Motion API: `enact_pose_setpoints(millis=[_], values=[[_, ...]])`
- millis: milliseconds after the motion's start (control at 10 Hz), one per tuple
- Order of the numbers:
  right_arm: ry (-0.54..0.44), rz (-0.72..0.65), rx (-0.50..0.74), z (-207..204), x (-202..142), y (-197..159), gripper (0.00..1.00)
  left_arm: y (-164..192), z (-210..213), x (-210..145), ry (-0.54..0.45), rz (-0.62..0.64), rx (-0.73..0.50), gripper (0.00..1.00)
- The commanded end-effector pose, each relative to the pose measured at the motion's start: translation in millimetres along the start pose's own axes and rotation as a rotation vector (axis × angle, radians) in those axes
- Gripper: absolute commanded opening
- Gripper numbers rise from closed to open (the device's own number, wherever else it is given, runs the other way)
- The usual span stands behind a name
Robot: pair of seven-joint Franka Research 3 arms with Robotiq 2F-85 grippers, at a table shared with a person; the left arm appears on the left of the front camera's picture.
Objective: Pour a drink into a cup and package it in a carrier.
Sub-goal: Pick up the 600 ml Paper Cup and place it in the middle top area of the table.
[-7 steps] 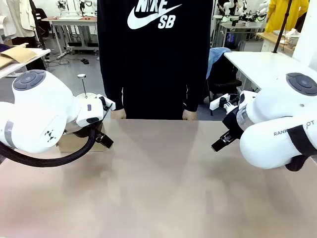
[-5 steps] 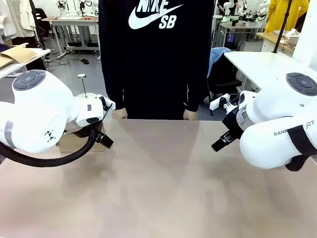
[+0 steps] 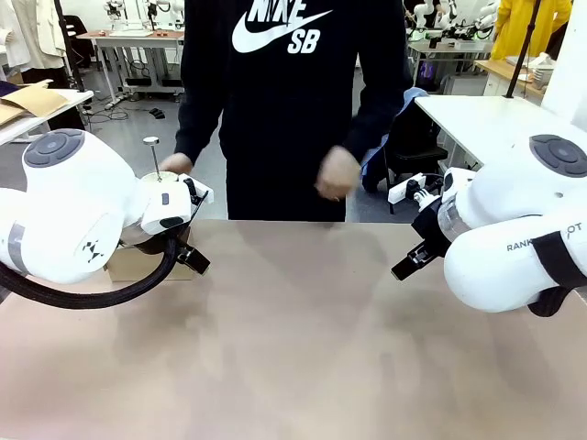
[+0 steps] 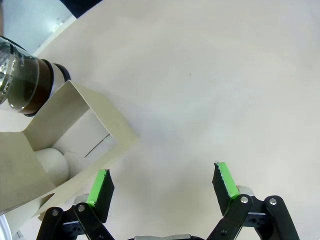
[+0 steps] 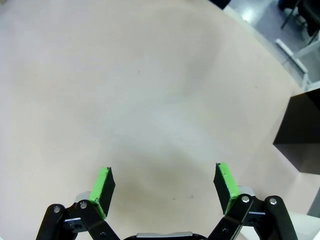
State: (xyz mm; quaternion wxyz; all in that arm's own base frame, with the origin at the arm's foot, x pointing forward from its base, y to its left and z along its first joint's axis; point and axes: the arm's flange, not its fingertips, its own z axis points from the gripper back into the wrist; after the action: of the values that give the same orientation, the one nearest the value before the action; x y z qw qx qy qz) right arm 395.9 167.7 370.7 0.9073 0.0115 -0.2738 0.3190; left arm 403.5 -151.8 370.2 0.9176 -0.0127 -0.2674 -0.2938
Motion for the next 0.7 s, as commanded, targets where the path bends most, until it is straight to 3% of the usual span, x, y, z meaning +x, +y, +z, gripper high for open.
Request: enact_pose_setpoints(millis=[0,100,400,600], values=[[-0.001,-0.001,0.000,0,0,0,1.00,0,0,0,0.000,0.000,0.000,1.00],[0.000,0.000,0.000,0,0,0,1.00,0,0,0,0.000,0.000,0.000,1.00],[-0.038,0.004,-0.011,47,13,-132,1.00,0,0,0,0.000,0.000,0.000,1.00],[-0.171,-0.026,0.048,83,-9,-210,1.00,0,0,0,0.000,0.000,0.000,1.00]])
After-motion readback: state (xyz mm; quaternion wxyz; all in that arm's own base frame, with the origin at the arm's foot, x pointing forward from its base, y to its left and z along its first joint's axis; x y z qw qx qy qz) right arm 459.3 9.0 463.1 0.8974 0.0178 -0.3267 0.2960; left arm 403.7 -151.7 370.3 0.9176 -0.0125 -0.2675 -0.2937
